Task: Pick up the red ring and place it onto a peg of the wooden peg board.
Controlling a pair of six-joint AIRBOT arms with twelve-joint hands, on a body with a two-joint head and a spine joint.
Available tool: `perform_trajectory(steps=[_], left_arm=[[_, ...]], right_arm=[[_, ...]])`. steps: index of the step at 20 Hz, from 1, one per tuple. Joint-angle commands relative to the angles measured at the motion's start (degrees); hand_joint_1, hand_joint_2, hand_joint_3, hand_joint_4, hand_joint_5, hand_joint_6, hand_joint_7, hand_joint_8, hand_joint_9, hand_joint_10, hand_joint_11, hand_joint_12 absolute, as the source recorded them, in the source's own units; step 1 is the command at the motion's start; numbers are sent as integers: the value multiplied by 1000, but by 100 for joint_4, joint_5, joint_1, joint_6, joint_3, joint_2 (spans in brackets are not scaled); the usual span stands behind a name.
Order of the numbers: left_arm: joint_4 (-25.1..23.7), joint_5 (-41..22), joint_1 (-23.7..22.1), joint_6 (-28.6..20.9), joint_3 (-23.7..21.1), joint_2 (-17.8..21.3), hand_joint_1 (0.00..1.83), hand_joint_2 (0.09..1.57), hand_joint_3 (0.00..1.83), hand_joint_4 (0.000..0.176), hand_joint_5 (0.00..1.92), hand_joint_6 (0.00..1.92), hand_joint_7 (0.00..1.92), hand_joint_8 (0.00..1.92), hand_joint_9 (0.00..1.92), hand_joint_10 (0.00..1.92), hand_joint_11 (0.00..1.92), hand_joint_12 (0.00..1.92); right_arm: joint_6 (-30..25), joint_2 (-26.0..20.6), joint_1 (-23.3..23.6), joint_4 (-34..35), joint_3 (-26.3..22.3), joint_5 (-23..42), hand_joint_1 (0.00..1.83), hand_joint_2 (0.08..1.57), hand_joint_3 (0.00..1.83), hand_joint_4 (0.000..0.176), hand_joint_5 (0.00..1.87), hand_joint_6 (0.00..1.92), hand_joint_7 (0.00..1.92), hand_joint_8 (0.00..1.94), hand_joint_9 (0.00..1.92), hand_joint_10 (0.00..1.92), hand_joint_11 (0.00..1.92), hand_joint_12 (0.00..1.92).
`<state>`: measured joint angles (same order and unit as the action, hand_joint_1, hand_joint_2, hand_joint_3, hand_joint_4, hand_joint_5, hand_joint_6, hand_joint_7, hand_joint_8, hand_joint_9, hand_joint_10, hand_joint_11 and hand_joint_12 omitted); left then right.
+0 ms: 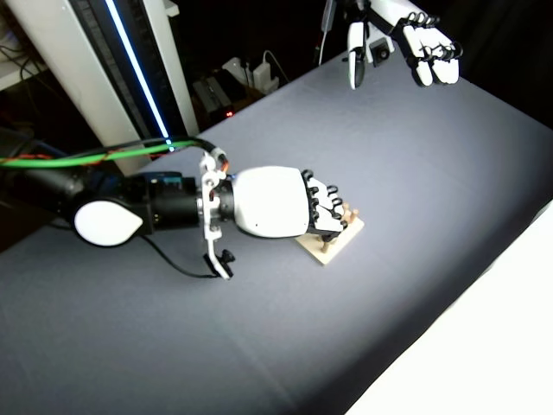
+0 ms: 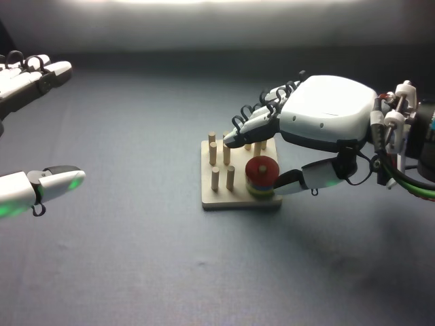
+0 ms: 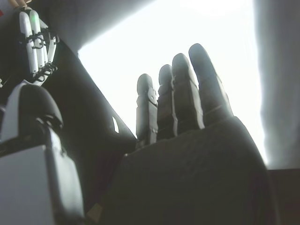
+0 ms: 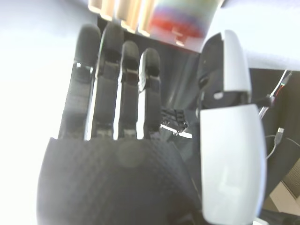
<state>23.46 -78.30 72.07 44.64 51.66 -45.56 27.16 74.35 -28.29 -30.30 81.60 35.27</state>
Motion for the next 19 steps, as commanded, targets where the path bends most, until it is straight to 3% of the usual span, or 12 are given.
perform_trajectory(steps=[1, 2, 4, 7, 10, 12, 13, 14, 15, 16, 17, 19], left_arm=[[-25, -766, -44, -57, 23, -18, 715, 1019, 0, 20, 275, 1, 202, 2, 203, 3, 0, 632], [-25, -790, -44, -70, 16, -19, 741, 1008, 0, 6, 286, 5, 208, 3, 207, 4, 0, 642], [-25, -899, -44, -118, 3, -20, 709, 1009, 0, 14, 283, 2, 211, 3, 202, 1, 0, 639], [-56, -1119, -40, -240, -9, -48, 824, 1036, 2, 16, 254, 0, 147, 1, 97, 2, 0, 287], [-179, -1515, -36, -445, -45, -40, 825, 1026, 0, 76, 221, 1, 124, 1, 80, 1, 0, 310], [-251, -1793, -36, -485, -85, -29, 821, 1007, 0, 89, 182, 0, 104, 0, 72, 0, 0, 302], [-313, -1962, -36, -498, -107, -18, 764, 1043, 8, 117, 74, 0, 67, 0, 49, 0, 0, 253], [-366, -2065, -41, -541, -124, -16, 776, 1044, 4, 106, 43, 0, 58, 0, 47, 1, 0, 262], [-416, -2073, -90, -576, -133, 0, 654, 1046, 0, 116, 22, 3, 108, 0, 103, 0, 0, 451], [-453, -2073, -130, -597, -119, 1, 595, 1057, 1, 78, 49, 5, 155, 4, 152, 6, 0, 603], [-493, -2073, -179, -633, -92, -9, 571, 1140, 17, 62, 59, 3, 131, 0, 154, 3, 0, 588], [-582, -2075, -297, -794, -25, -37, 433, 1222, 18, 64, 56, 1, 86, 0, 141, 0, 0, 593]], right_arm=[[-22, -81, 52, 263, -59, 736, 1116, 1012, 3, 0, 611, 0, 605, 0, 727, 171, 466, 1065], [-22, -180, 50, 374, -138, 895, 1105, 1026, 2, 0, 597, 0, 587, 1, 685, 145, 388, 1110], [-22, -555, -145, 748, -374, 1427, 1164, 966, 0, 0, 566, 0, 557, 0, 631, 85, 313, 1071], [-20, -1205, -939, 1737, -782, 2830, 810, 1003, 0, 0, 537, 5, 553, 6, 587, 20, 180, 1108], [-18, -1611, -1708, 2537, -1169, 4258, 954, 1084, 3, 0, 502, 0, 551, 1, 582, 3, 217, 822], [47, -1767, -2170, 3019, -1401, 5087, 854, 1149, 3, 0, 492, 0, 580, 3, 625, 13, 237, 792], [141, -1857, -2480, 3316, -1537, 5620, 618, 1299, 13, 0, 497, 3, 628, 6, 703, 26, 284, 822], [220, -1919, -2682, 3532, -1642, 6003, 647, 1286, 2, 0, 580, 7, 732, 12, 803, 37, 373, 850], [295, -1975, -2845, 3681, -1727, 6304, 546, 1305, 0, 0, 543, 1, 726, 2, 814, 16, 423, 764], [337, -2004, -2928, 3753, -1776, 6488, 549, 1308, 0, 0, 545, 0, 742, 1, 835, 6, 476, 707], [371, -2039, -2990, 3817, -1839, 6572, 569, 1310, 0, 0, 532, 1, 756, 0, 880, 6, 604, 607], [446, -2060, -2972, 3711, -1919, 6573, 572, 1328, 0, 0, 479, 0, 721, 0, 861, 0, 659, 475]])
